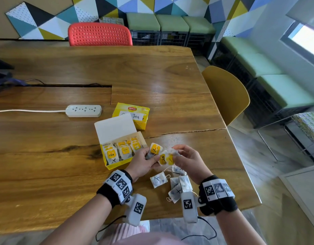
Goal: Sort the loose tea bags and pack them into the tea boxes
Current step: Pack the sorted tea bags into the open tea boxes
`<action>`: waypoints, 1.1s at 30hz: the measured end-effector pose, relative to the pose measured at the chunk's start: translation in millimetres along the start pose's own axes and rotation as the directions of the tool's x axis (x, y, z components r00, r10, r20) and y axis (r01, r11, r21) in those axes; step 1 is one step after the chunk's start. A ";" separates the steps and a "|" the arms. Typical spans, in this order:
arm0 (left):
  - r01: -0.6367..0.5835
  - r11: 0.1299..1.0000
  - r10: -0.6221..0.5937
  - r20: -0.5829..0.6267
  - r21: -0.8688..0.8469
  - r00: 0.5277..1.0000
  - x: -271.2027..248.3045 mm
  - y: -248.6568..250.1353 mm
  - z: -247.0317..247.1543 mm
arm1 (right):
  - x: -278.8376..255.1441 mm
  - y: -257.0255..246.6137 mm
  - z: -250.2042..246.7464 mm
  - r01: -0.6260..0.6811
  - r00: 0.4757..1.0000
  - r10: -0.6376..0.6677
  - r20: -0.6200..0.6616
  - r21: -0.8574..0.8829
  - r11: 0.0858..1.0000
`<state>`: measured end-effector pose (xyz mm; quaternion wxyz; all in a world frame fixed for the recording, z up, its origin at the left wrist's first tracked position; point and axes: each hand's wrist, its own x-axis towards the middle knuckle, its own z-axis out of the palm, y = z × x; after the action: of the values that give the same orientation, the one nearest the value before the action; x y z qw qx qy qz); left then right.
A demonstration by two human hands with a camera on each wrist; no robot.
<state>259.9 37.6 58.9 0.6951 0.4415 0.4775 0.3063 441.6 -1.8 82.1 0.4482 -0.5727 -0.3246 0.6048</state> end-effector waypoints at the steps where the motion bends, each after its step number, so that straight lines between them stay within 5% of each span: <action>1: 0.002 1.000 -0.002 0.002 -0.002 1.000 0.4 -0.2 -0.3 | 0.0 0.1 -0.8 -0.015 1.000 0.016 -0.017 0.072 0.997; 3: -0.008 1.000 0.008 0.013 0.006 1.000 0.4 -0.2 -0.9 | 0.5 1.5 -0.3 -0.041 0.999 0.045 -0.029 0.138 0.990; 7: -0.049 0.998 0.047 0.056 0.044 0.997 -1.9 0.8 -1.6 | 1.2 9.4 4.9 -0.100 0.995 0.100 -0.019 -0.028 0.995; 15: -0.087 0.974 0.063 0.118 0.209 0.991 -4.6 -4.0 -13.3 | -11.5 6.0 12.5 -0.206 0.949 0.184 0.255 0.063 0.976; 22: 0.017 0.975 -0.011 -0.029 0.222 1.000 -3.7 -8.5 -19.9 | -8.0 -2.4 11.9 -0.170 0.978 0.153 0.142 0.116 0.979; 30: -0.040 0.967 0.079 -0.145 0.250 0.986 -3.9 -8.0 -17.7 | -6.6 -9.9 34.9 -0.200 0.964 0.107 0.245 0.395 0.897; 33: -0.057 0.984 0.082 -0.151 0.166 0.985 -4.1 -9.6 -12.9 | -5.1 -6.4 44.5 -0.187 0.979 0.153 0.133 0.298 0.936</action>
<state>246.5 34.2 49.8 0.6062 0.4873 0.5382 0.3247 398.7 1.4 95.9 0.4602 -0.4879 -0.1988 0.7146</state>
